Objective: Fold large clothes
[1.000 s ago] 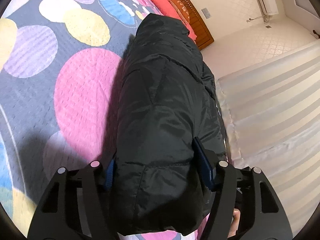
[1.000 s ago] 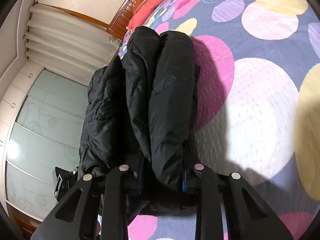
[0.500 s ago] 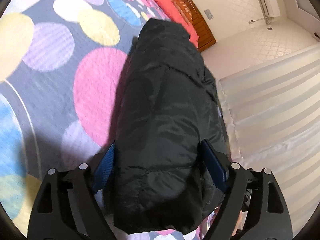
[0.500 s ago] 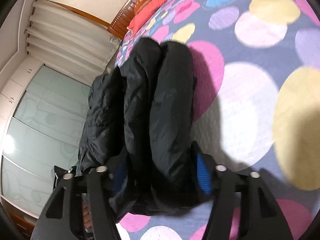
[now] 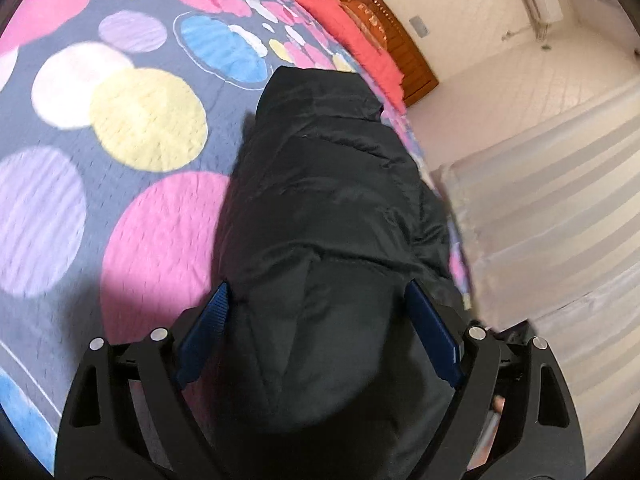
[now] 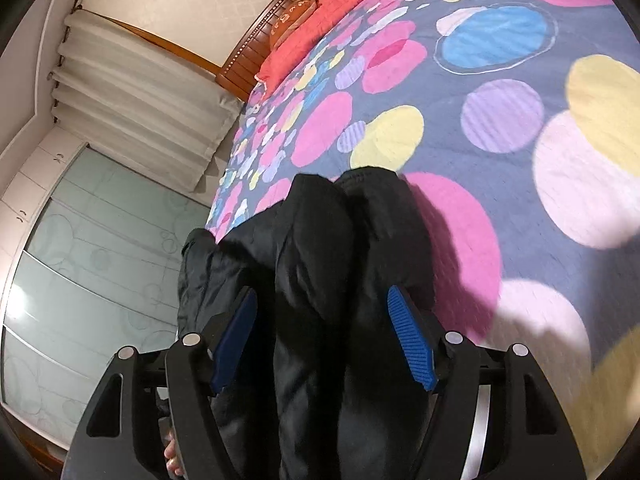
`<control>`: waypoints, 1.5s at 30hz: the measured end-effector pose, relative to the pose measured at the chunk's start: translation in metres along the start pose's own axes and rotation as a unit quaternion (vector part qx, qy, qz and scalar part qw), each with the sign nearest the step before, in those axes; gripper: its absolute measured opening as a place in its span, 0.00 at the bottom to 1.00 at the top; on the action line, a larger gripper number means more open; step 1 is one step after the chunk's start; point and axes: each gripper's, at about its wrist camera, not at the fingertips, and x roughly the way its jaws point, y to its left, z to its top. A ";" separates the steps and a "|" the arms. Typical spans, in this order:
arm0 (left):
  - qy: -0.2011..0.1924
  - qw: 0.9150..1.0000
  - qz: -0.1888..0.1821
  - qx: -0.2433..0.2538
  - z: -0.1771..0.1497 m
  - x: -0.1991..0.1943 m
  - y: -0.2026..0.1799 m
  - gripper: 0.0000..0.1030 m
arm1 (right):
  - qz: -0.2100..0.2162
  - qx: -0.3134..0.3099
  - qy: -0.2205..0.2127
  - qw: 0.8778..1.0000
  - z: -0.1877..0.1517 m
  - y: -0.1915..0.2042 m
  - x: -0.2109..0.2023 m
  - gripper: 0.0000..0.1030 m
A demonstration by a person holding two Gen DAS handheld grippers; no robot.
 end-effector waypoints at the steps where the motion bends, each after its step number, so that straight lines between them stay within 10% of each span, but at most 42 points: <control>1: 0.001 1.000 0.013 0.005 0.000 0.004 -0.003 0.84 | -0.006 -0.002 0.003 1.000 0.000 -0.003 0.003 0.63; 4: -0.001 0.999 0.040 0.021 -0.001 0.012 -0.009 0.84 | -0.038 0.000 0.008 0.999 0.001 -0.011 0.011 0.38; 10: -0.006 0.997 0.061 0.034 -0.007 0.021 -0.012 0.84 | -0.016 0.035 0.017 0.999 -0.007 -0.039 0.022 0.30; 45: -0.015 0.994 0.097 0.055 -0.036 -0.019 -0.025 0.90 | -0.017 0.029 -0.018 0.999 -0.061 -0.029 -0.048 0.56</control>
